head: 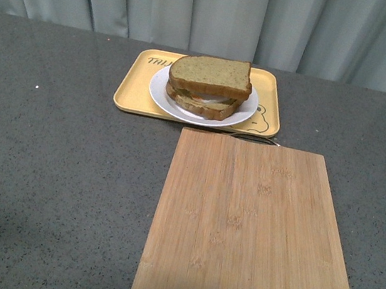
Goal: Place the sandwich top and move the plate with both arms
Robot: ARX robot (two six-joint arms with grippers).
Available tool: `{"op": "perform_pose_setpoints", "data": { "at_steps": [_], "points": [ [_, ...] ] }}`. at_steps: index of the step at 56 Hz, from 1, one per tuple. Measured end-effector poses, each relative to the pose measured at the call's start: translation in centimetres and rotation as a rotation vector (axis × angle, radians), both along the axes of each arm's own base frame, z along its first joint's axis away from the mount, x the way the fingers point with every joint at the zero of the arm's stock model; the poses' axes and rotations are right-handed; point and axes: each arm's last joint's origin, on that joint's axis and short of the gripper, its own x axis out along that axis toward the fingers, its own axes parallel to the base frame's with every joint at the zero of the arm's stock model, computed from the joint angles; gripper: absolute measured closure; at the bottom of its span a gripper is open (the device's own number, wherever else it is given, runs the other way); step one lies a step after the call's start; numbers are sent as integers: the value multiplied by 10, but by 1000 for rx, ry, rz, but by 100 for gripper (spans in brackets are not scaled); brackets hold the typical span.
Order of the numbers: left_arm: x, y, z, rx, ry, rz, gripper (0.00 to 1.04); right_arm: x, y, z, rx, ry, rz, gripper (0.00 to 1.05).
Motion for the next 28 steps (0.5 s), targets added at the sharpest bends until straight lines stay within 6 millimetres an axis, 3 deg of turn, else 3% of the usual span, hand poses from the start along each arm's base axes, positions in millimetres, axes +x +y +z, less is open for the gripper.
{"op": "perform_pose_setpoints", "data": {
  "at_steps": [28],
  "points": [
    [-28, 0, 5, 0, -12, -1, 101, 0, 0, 0, 0, 0, 0, 9]
  ]
}}
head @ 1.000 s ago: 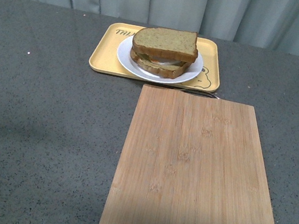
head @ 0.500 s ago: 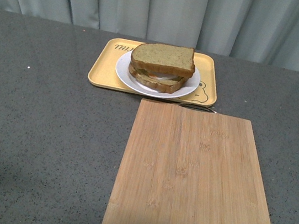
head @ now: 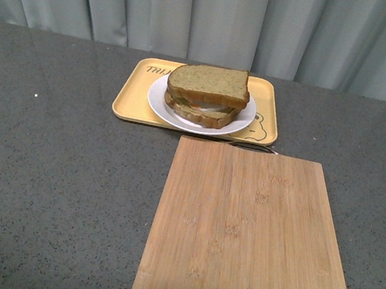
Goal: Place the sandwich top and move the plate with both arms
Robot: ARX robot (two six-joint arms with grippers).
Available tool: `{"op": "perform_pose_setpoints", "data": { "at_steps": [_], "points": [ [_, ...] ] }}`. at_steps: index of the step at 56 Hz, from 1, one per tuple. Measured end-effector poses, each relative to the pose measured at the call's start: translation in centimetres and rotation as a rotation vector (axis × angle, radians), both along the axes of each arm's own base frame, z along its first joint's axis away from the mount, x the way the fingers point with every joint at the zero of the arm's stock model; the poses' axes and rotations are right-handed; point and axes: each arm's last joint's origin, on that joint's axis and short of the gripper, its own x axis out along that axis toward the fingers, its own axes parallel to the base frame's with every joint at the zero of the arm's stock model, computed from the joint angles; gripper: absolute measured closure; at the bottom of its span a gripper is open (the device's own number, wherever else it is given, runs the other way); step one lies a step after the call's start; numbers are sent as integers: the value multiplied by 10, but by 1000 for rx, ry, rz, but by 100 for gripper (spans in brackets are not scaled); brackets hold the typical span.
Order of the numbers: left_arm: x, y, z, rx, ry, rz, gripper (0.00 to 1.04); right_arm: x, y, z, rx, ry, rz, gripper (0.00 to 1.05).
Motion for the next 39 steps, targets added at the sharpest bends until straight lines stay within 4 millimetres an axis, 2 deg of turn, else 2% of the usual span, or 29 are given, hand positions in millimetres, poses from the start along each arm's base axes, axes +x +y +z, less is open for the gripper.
{"op": "perform_pose_setpoints", "data": {
  "at_steps": [39],
  "points": [
    [-26, 0, 6, 0, -19, 0, 101, 0, 0, 0, 0, 0, 0, 9]
  ]
}}
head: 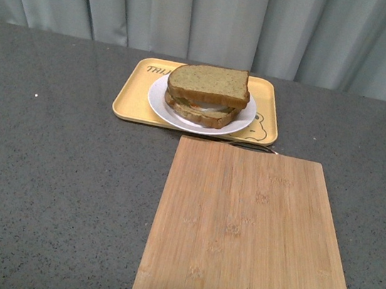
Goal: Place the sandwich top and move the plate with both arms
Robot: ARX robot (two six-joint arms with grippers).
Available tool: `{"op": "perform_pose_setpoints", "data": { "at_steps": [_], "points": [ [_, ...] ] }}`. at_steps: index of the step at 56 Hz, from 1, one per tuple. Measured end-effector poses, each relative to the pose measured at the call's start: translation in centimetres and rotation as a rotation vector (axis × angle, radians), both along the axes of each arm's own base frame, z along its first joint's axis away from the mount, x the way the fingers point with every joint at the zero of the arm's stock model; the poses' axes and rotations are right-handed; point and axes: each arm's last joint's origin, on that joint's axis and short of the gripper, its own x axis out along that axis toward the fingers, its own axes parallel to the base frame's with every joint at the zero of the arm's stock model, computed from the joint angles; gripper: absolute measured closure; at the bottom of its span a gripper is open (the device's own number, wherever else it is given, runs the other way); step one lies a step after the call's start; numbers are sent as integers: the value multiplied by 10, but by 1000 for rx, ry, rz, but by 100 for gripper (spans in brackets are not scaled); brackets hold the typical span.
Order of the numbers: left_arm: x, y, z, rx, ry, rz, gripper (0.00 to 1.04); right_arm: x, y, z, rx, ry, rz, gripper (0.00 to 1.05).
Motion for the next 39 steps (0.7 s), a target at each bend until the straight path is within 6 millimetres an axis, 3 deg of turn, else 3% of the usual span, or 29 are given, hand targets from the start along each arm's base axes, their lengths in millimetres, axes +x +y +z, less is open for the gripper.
{"op": "perform_pose_setpoints", "data": {
  "at_steps": [23, 28, 39],
  "points": [
    [-16, 0, -4, 0, 16, 0, 99, 0, 0, 0, 0, 0, -1, 9],
    [-17, 0, -3, 0, 6, 0, 85, 0, 0, 0, 0, 0, 0, 9],
    [-17, 0, -3, 0, 6, 0, 42, 0, 0, 0, 0, 0, 0, 9]
  ]
}}
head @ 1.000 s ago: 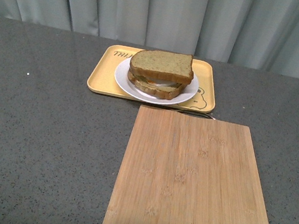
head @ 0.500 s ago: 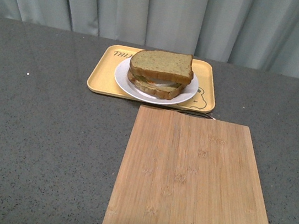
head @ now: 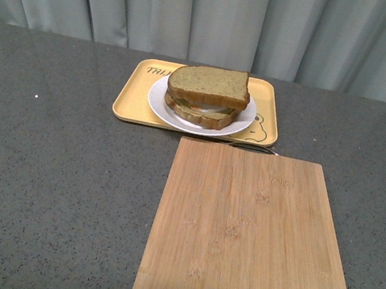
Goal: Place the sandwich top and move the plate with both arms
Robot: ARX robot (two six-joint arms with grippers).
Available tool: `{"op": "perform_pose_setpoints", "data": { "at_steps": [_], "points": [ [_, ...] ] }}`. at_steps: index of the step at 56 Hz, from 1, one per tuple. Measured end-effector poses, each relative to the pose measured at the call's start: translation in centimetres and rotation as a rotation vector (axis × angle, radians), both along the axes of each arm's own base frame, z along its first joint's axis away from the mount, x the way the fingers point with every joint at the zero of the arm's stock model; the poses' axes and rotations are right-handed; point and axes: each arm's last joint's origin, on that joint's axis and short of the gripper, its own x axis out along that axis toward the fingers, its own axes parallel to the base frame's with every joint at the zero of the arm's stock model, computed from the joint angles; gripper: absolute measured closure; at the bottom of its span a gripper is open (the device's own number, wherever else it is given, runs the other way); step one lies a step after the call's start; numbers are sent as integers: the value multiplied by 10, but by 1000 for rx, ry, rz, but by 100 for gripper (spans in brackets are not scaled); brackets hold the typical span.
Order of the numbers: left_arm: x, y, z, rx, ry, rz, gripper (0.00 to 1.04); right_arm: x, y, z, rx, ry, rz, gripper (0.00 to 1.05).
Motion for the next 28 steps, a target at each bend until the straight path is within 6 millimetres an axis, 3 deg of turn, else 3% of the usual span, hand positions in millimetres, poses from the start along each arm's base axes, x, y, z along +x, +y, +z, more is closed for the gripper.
{"op": "perform_pose_setpoints", "data": {
  "at_steps": [13, 28],
  "points": [
    [0, 0, 0, 1, 0, 0, 5, 0, 0, 0, 0, 0, 0, 9],
    [0, 0, 0, 1, 0, 0, 7, 0, 0, 0, 0, 0, 0, 9]
  ]
}}
